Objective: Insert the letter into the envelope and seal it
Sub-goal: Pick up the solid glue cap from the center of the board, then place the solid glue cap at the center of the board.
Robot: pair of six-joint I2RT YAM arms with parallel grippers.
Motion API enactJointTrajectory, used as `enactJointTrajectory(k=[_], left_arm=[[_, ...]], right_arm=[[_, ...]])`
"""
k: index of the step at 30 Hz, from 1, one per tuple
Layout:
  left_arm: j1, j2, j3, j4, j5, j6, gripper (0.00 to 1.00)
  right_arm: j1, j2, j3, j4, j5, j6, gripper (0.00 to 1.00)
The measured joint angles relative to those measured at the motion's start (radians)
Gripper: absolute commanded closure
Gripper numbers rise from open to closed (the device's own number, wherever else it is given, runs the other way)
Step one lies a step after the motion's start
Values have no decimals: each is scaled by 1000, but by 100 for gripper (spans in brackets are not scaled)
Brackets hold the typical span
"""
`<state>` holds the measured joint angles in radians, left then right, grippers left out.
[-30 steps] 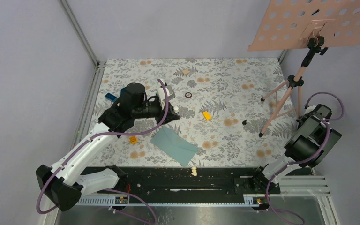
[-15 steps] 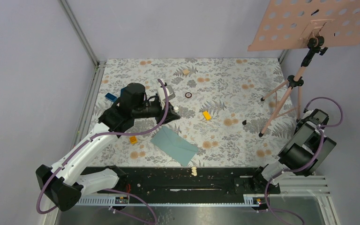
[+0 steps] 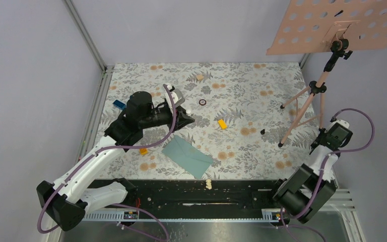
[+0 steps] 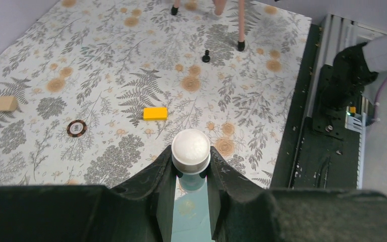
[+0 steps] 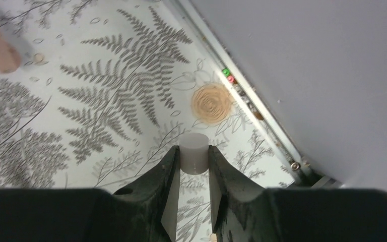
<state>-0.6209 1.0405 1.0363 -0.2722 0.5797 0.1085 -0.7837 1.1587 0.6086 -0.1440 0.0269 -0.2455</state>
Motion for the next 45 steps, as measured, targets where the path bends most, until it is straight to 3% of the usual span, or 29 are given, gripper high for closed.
enactJointTrajectory(k=[9, 18, 31, 45], left_arm=[[5, 19, -23, 62, -99, -53, 100], [27, 161, 67, 24, -111, -124, 100], [27, 174, 91, 22, -142, -172, 100], [29, 208, 91, 27, -134, -223, 100]], right_arm=[[84, -112, -53, -29, 19, 42, 78], [142, -199, -51, -65, 89, 86, 77], [159, -484, -49, -125, 275, 173, 77], [237, -577, 267, -180, 287, 221, 75]])
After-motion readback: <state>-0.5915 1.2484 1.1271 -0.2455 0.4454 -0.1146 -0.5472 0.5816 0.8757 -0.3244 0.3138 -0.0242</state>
